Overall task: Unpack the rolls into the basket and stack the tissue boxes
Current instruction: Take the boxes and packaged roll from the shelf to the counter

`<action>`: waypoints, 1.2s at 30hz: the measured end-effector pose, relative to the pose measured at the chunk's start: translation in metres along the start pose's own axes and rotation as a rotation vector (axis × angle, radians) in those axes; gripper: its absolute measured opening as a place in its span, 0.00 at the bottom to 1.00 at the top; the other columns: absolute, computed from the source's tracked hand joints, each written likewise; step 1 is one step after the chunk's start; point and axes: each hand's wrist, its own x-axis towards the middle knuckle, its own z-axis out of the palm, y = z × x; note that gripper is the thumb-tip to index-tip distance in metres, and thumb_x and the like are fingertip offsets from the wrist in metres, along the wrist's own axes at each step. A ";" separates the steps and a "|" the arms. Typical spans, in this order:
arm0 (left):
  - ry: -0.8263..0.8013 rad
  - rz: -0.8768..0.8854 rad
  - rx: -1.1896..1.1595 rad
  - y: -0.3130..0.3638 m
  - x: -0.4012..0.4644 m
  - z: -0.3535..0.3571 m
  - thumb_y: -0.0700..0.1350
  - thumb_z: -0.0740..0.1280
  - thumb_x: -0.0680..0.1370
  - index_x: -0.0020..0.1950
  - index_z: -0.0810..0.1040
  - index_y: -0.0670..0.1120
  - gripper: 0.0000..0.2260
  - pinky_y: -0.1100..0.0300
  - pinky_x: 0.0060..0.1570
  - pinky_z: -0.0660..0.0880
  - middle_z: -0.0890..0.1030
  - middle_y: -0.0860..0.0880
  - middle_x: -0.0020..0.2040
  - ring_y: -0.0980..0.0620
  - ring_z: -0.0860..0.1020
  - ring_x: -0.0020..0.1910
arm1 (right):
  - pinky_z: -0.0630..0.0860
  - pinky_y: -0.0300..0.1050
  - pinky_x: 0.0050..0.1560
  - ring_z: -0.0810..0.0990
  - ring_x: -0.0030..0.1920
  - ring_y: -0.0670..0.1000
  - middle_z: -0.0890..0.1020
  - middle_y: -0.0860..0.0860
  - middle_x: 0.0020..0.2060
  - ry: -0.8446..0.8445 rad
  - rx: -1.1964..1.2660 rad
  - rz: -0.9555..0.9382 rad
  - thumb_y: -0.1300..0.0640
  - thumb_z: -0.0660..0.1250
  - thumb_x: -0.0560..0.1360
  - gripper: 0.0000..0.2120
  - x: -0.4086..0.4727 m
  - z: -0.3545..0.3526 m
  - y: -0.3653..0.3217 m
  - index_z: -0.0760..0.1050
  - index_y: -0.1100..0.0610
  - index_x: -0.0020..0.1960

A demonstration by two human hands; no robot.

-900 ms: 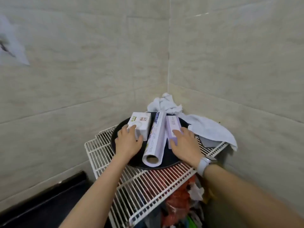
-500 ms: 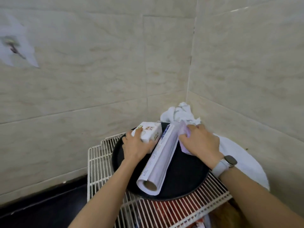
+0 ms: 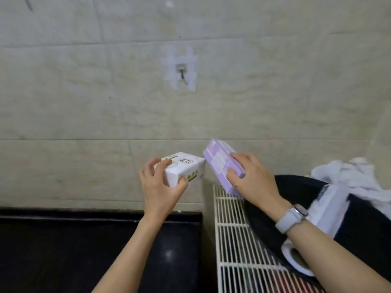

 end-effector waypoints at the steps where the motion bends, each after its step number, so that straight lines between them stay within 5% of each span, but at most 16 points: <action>1: 0.029 -0.026 0.031 -0.022 -0.005 -0.020 0.48 0.69 0.64 0.57 0.76 0.44 0.23 0.53 0.55 0.69 0.71 0.43 0.61 0.43 0.66 0.58 | 0.71 0.49 0.52 0.76 0.57 0.58 0.70 0.49 0.64 -0.049 -0.001 -0.021 0.47 0.60 0.71 0.21 0.000 0.020 -0.018 0.67 0.45 0.64; 6: 0.167 -0.302 0.160 -0.140 -0.047 -0.112 0.42 0.74 0.66 0.59 0.76 0.45 0.21 0.47 0.61 0.69 0.69 0.43 0.63 0.42 0.63 0.62 | 0.70 0.49 0.56 0.75 0.59 0.59 0.73 0.51 0.63 -0.396 -0.085 -0.077 0.46 0.58 0.71 0.19 -0.024 0.135 -0.109 0.69 0.46 0.62; 10: 0.076 -0.487 0.313 -0.216 -0.086 -0.160 0.45 0.72 0.68 0.61 0.75 0.44 0.22 0.43 0.63 0.66 0.67 0.42 0.64 0.41 0.61 0.63 | 0.72 0.49 0.55 0.75 0.60 0.58 0.76 0.53 0.61 -0.586 -0.156 -0.107 0.47 0.58 0.72 0.20 -0.064 0.224 -0.157 0.70 0.48 0.63; 17: -0.071 -0.617 0.335 -0.281 -0.152 -0.175 0.47 0.72 0.68 0.65 0.70 0.48 0.26 0.46 0.63 0.66 0.63 0.42 0.66 0.42 0.59 0.64 | 0.75 0.51 0.49 0.67 0.61 0.58 0.65 0.55 0.67 -0.492 -0.196 0.017 0.51 0.60 0.74 0.15 -0.168 0.321 -0.145 0.70 0.55 0.59; 22: -0.196 -0.583 0.297 -0.293 -0.193 -0.166 0.51 0.72 0.69 0.64 0.70 0.49 0.26 0.48 0.66 0.64 0.58 0.43 0.71 0.46 0.54 0.67 | 0.76 0.47 0.45 0.68 0.60 0.57 0.66 0.56 0.63 -0.575 -0.132 0.136 0.52 0.67 0.72 0.15 -0.230 0.347 -0.118 0.70 0.56 0.56; 26: -0.427 -0.600 0.267 -0.300 -0.214 -0.164 0.51 0.72 0.71 0.69 0.65 0.51 0.29 0.49 0.68 0.61 0.51 0.47 0.75 0.46 0.48 0.71 | 0.67 0.47 0.65 0.63 0.68 0.54 0.59 0.54 0.70 -0.694 0.081 0.149 0.53 0.63 0.75 0.22 -0.233 0.355 -0.112 0.65 0.58 0.67; 30: -0.607 -0.642 0.459 -0.298 -0.209 -0.155 0.50 0.67 0.74 0.72 0.59 0.56 0.29 0.34 0.71 0.45 0.47 0.49 0.77 0.41 0.42 0.74 | 0.57 0.43 0.70 0.60 0.72 0.52 0.61 0.53 0.73 -0.818 0.141 0.116 0.56 0.56 0.79 0.19 -0.209 0.348 -0.111 0.64 0.59 0.69; 33: -0.606 -0.654 0.508 -0.276 -0.178 -0.141 0.46 0.64 0.72 0.68 0.67 0.54 0.24 0.32 0.67 0.37 0.55 0.49 0.76 0.43 0.42 0.75 | 0.64 0.47 0.68 0.68 0.67 0.53 0.72 0.55 0.66 -0.794 0.103 0.118 0.57 0.55 0.78 0.17 -0.175 0.323 -0.112 0.68 0.58 0.66; 36: -0.590 -0.551 0.371 -0.238 -0.139 -0.117 0.45 0.64 0.72 0.65 0.72 0.51 0.20 0.37 0.70 0.41 0.61 0.48 0.74 0.46 0.50 0.75 | 0.71 0.51 0.62 0.74 0.62 0.55 0.77 0.55 0.61 -0.617 0.059 0.111 0.56 0.56 0.78 0.15 -0.133 0.276 -0.110 0.72 0.56 0.63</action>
